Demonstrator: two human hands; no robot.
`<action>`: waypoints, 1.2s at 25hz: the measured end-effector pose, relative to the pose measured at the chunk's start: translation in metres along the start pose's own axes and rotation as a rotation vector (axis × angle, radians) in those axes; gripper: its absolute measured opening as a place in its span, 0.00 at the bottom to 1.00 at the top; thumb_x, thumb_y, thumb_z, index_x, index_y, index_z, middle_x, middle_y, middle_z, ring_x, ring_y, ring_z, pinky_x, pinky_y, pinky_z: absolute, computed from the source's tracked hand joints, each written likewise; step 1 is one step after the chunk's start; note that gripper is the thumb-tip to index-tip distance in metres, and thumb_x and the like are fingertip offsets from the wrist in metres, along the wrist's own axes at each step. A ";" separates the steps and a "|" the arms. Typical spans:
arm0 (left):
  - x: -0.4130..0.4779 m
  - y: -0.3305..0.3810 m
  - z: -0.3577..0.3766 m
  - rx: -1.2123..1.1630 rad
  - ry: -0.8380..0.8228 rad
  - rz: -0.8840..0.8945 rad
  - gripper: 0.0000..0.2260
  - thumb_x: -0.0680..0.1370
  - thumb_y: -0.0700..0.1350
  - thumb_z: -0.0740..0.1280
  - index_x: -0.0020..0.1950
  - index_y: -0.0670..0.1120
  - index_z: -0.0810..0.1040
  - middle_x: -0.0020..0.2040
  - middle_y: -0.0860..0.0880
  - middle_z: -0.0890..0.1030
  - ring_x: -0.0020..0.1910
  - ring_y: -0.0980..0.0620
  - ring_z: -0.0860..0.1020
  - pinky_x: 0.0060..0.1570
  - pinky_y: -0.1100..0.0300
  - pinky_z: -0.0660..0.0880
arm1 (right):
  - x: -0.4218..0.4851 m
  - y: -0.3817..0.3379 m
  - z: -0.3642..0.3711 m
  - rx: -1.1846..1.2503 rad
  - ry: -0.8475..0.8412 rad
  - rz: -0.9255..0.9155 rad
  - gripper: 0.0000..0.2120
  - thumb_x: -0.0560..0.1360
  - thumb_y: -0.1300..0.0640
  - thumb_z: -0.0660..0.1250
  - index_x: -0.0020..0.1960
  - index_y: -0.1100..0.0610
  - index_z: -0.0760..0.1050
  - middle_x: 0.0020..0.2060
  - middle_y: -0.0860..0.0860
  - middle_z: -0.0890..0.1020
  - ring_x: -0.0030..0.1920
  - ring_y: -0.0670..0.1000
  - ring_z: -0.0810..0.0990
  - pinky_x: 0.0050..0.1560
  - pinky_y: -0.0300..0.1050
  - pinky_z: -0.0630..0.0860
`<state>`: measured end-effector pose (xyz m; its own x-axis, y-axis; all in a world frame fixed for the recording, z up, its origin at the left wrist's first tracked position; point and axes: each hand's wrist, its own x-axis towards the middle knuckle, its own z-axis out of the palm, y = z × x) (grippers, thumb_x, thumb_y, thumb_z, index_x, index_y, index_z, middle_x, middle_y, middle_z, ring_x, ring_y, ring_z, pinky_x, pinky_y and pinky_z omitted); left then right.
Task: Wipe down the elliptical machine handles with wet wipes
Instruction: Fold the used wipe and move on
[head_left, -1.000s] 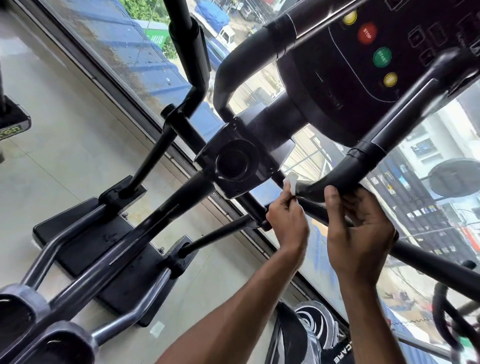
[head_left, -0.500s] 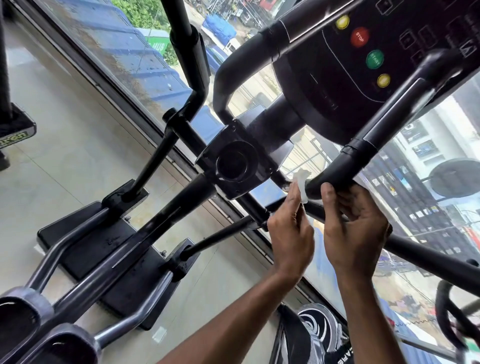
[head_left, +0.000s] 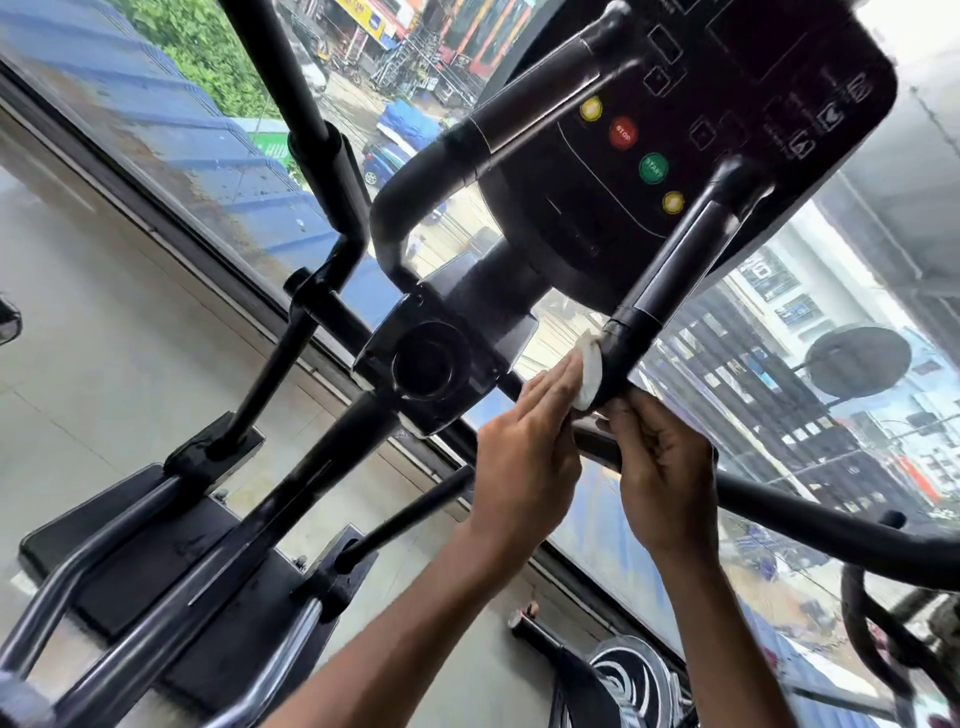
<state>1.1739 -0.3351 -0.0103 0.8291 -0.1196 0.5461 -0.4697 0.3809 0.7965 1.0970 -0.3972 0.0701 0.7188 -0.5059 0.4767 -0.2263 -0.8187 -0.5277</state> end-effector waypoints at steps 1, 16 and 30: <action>-0.005 -0.002 -0.002 0.011 0.007 0.002 0.22 0.76 0.30 0.65 0.70 0.39 0.78 0.69 0.47 0.79 0.70 0.55 0.76 0.69 0.61 0.74 | 0.000 -0.001 0.000 0.008 -0.004 0.000 0.12 0.84 0.66 0.63 0.60 0.61 0.84 0.46 0.35 0.86 0.49 0.33 0.84 0.49 0.25 0.74; 0.006 -0.004 -0.003 0.009 -0.058 0.043 0.21 0.79 0.36 0.62 0.72 0.40 0.77 0.66 0.44 0.82 0.63 0.52 0.81 0.61 0.58 0.80 | 0.000 0.018 0.009 -0.056 0.099 -0.085 0.10 0.83 0.55 0.67 0.60 0.52 0.85 0.45 0.28 0.83 0.51 0.33 0.83 0.52 0.34 0.78; 0.035 0.005 0.006 -0.076 -0.042 0.106 0.21 0.79 0.30 0.65 0.71 0.39 0.78 0.69 0.45 0.80 0.70 0.54 0.77 0.67 0.60 0.76 | -0.024 0.048 0.059 0.074 0.443 -0.153 0.14 0.76 0.66 0.74 0.61 0.60 0.81 0.55 0.46 0.84 0.54 0.54 0.84 0.51 0.66 0.80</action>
<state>1.1986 -0.3430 0.0138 0.7618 -0.1124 0.6380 -0.5284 0.4619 0.7123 1.1079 -0.4085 -0.0085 0.3873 -0.4609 0.7984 -0.0804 -0.8796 -0.4688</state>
